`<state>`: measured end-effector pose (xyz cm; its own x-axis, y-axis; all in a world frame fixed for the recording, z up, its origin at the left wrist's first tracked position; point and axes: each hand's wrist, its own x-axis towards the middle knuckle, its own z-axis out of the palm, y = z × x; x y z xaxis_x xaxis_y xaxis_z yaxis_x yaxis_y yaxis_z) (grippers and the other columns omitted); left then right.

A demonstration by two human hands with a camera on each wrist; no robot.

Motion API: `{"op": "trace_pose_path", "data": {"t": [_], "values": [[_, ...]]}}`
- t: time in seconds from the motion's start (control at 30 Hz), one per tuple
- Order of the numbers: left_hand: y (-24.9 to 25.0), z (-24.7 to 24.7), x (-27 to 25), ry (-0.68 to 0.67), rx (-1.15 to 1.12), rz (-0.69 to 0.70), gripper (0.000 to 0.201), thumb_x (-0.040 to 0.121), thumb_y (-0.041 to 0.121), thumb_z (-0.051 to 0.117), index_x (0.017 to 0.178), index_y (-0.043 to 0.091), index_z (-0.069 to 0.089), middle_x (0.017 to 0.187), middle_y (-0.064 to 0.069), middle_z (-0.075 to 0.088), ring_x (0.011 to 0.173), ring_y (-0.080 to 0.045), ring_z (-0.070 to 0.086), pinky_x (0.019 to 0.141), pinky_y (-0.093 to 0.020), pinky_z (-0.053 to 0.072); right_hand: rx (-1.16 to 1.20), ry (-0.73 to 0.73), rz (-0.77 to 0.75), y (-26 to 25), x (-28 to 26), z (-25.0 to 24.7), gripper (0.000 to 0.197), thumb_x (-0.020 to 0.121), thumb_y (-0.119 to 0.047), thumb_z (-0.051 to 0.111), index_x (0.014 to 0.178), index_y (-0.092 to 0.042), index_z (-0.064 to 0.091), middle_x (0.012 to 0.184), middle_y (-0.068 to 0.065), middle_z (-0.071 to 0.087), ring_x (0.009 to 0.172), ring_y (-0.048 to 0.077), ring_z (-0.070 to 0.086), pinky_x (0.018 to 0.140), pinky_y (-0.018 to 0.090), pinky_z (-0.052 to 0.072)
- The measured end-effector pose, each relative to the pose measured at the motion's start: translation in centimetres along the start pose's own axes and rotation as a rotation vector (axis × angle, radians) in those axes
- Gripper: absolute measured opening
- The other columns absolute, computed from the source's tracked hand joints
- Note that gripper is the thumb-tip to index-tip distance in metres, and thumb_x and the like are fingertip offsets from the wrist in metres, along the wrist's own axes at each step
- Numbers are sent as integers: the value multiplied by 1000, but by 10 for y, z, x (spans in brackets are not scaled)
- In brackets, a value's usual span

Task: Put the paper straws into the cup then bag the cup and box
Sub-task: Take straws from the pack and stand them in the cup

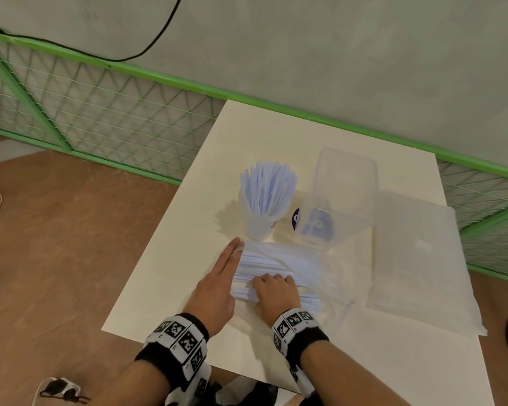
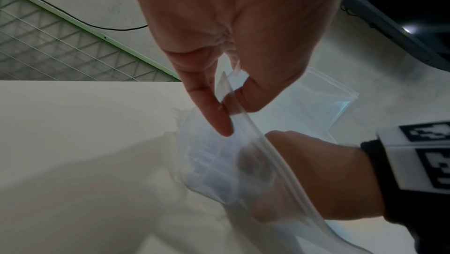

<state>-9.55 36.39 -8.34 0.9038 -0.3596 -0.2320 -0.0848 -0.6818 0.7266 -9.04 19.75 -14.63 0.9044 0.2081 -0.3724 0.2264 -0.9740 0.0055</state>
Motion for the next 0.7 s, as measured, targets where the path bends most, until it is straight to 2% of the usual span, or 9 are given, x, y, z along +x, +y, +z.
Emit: {"op": "trace_pose_path", "data": {"t": [0.23,0.33,0.43,0.5,0.57,0.63,0.7], "values": [[1,2,0,4,-10,3,104,75,-17,46,156,37,8,153,41,-14,109,-14,61,81,-34,56,-31,-67,-3,-2,2,-2,38,89,-24,58,127,-20,55,126,3,57,117,28,51,99,44,35],[0,2,1,12,-10,3,104,75,-17,46,156,37,8,153,41,-13,108,-14,61,79,-33,56,-31,-60,-5,-1,-2,-7,37,89,-32,51,124,-19,54,118,4,62,111,29,56,99,45,34],[0,1,1,25,-16,-3,103,74,-16,45,155,37,10,153,41,-13,113,-9,57,80,-28,54,50,-50,32,6,-10,-5,38,88,-30,45,125,-19,50,112,3,65,104,27,61,97,45,34],[0,1,2,33,-21,6,103,73,-17,45,155,37,11,154,40,-11,112,-10,58,82,-33,55,120,-43,53,12,-16,-6,39,87,-35,45,123,-21,49,110,0,65,103,26,62,95,43,36],[0,1,3,38,-18,12,104,73,-17,45,155,37,12,154,40,-10,111,-11,58,81,-35,56,218,0,72,18,-23,-10,35,86,-42,47,116,-25,52,105,-2,67,99,25,63,89,37,42],[0,2,3,46,-18,12,104,73,-18,46,154,37,12,153,42,-11,110,-10,58,80,-32,55,340,78,74,23,-31,-20,27,87,-46,50,106,-29,58,94,-3,69,89,24,65,78,32,46],[1,3,4,56,-29,19,104,73,-19,45,154,36,12,153,42,-10,117,-9,55,82,-27,54,591,195,43,26,-40,-31,19,88,-47,56,83,-29,59,72,-6,63,69,15,58,63,28,43]]}}
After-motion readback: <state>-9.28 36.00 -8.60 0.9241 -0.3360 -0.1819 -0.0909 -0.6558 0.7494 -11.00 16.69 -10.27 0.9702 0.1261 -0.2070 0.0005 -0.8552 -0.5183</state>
